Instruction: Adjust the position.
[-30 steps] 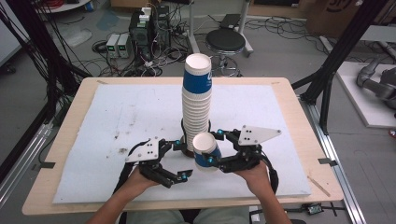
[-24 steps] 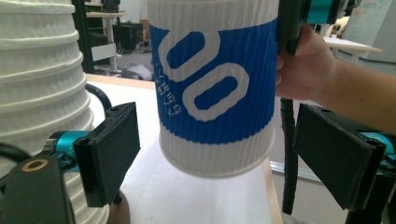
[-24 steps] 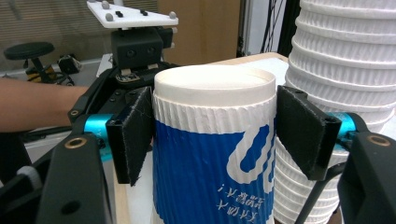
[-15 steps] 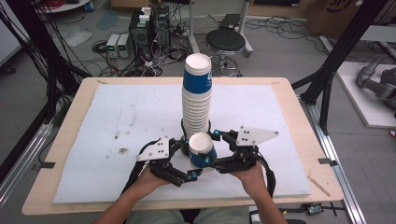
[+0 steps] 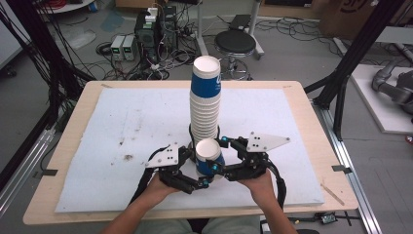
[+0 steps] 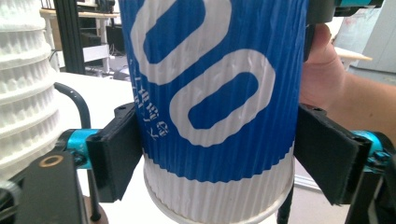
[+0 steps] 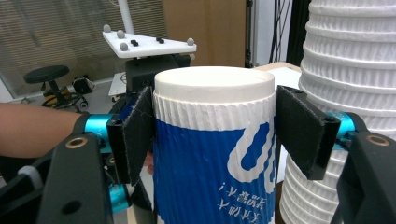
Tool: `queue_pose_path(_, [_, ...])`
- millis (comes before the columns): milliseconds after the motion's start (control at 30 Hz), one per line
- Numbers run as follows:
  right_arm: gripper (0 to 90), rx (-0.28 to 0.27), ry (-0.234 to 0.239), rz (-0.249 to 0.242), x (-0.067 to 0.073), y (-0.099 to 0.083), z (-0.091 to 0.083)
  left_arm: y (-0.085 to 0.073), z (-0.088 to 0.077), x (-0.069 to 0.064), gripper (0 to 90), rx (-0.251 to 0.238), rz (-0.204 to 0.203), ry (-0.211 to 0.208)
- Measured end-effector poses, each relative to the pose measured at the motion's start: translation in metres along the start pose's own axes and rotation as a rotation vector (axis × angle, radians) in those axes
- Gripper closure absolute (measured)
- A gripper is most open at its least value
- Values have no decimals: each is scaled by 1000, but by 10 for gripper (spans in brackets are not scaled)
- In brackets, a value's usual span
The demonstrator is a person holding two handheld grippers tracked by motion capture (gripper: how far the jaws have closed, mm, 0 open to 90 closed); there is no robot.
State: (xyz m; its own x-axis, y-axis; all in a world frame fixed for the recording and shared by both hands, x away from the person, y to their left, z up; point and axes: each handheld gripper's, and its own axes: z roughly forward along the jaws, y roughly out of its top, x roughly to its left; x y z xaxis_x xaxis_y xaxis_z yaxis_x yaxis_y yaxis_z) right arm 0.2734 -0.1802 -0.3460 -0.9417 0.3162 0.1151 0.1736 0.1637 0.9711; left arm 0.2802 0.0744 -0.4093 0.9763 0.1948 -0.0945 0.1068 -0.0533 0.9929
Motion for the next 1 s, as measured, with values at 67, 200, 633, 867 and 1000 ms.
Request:
queue_pose_path(67, [317, 5, 1, -1, 0, 0, 0, 1, -2, 1, 223, 12, 7, 2])
queue_pose_path(200, [313, 26, 1, -15, 1, 0, 0, 5, -5, 1, 254, 61, 20, 5])
queue_pose_path(633, [192, 133, 37, -38, -2, 11, -10, 34, -14, 3, 273, 367, 96, 11])
queue_pose_path(867, [192, 285, 49, -107, -9, 27, -10, 55, -14, 3, 273, 548, 168, 16])
queue_pose_path(1000, [192, 368, 65, -156, -7, 37, -1, 65, -11, 2, 273, 620, 199, 6])
